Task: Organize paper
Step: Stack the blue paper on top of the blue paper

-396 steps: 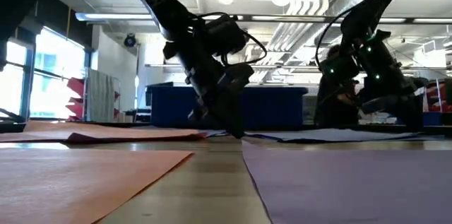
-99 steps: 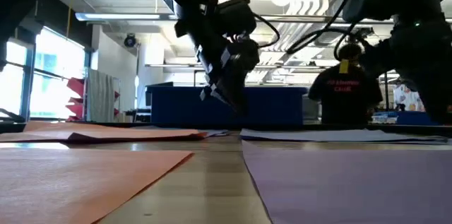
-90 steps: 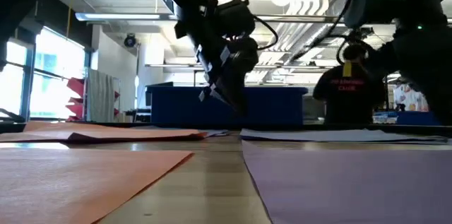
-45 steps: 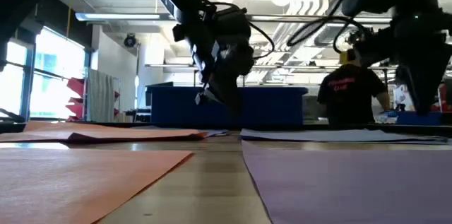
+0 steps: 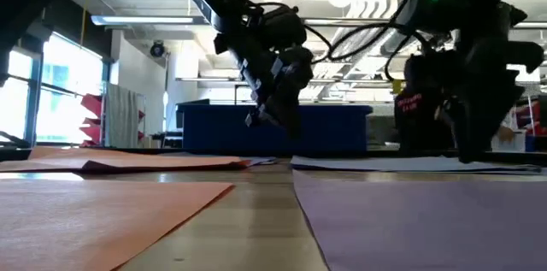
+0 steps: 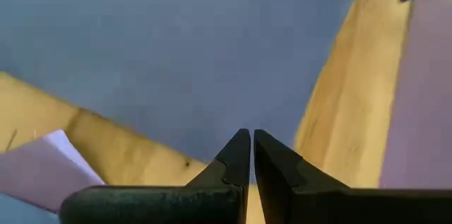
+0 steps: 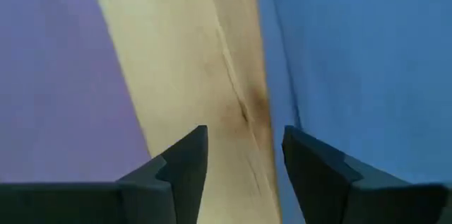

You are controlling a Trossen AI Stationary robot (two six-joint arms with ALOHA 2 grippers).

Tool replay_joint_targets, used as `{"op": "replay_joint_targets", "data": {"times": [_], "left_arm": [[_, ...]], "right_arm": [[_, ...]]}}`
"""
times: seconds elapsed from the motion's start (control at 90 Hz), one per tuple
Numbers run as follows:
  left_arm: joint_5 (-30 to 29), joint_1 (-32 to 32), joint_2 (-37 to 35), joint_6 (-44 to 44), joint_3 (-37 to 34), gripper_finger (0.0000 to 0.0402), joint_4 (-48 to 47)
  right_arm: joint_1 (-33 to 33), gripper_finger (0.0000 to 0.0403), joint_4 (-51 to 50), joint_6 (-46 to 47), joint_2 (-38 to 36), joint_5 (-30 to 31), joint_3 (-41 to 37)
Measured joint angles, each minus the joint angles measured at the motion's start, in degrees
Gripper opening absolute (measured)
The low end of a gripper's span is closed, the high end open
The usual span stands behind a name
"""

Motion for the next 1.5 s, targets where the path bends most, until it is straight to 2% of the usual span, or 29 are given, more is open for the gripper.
{"op": "replay_joint_targets", "data": {"times": [0.111, 0.322, 0.511, 0.689, 0.822, 0.944, 1.122, 1.311, 1.5], "left_arm": [[1.62, -0.12, 0.0, 1.18, -0.02, 0.0, -2.0], [2.34, -2.33, 0.0, 2.17, 0.0, 0.0, -4.04], [2.16, -4.4, 0.0, 2.85, 0.0, 0.0, -4.63], [2.11, -6.17, 0.0, 4.18, 0.0, 0.0, -4.56], [2.13, -6.82, 0.0, 4.01, 0.0, 0.0, -4.53], [2.13, -7.14, 0.0, 3.64, 0.0, 0.0, -4.95], [2.19, -7.69, 0.0, 3.27, 0.0, 0.0, -5.66], [2.04, -8.02, 0.0, 2.36, 0.0, 0.0, -5.7], [1.87, -8.0, 0.0, 2.2, 0.0, 0.0, -5.71]], "right_arm": [[-0.61, 0.0165, -0.52, -3.01, 2.11, 0.54, 0.0], [-1.82, 0.0165, -4.29, -2.8, 3.38, 10.06, 0.71], [-1.83, 0.0165, -10.9, -5.51, -1.12, 7.22, 3.84], [-3.41, 0.0166, -13.19, -5.27, -3.97, 15.57, 3.12], [-6.18, 0.0185, -12.2, -7.18, -3.18, 15.52, 1.22], [-8.45, 0.0227, -10.6, -8.42, -2.65, 16.27, 0.81], [-9.55, 0.0284, -8.67, -16.09, -2.24, 14.74, 0.72], [-9.82, 0.0289, -8.4, -18.44, 1.39, 12.48, 0.68], [-9.8, 0.0263, -8.14, -18.43, 5.03, 11.81, 0.96]]}}
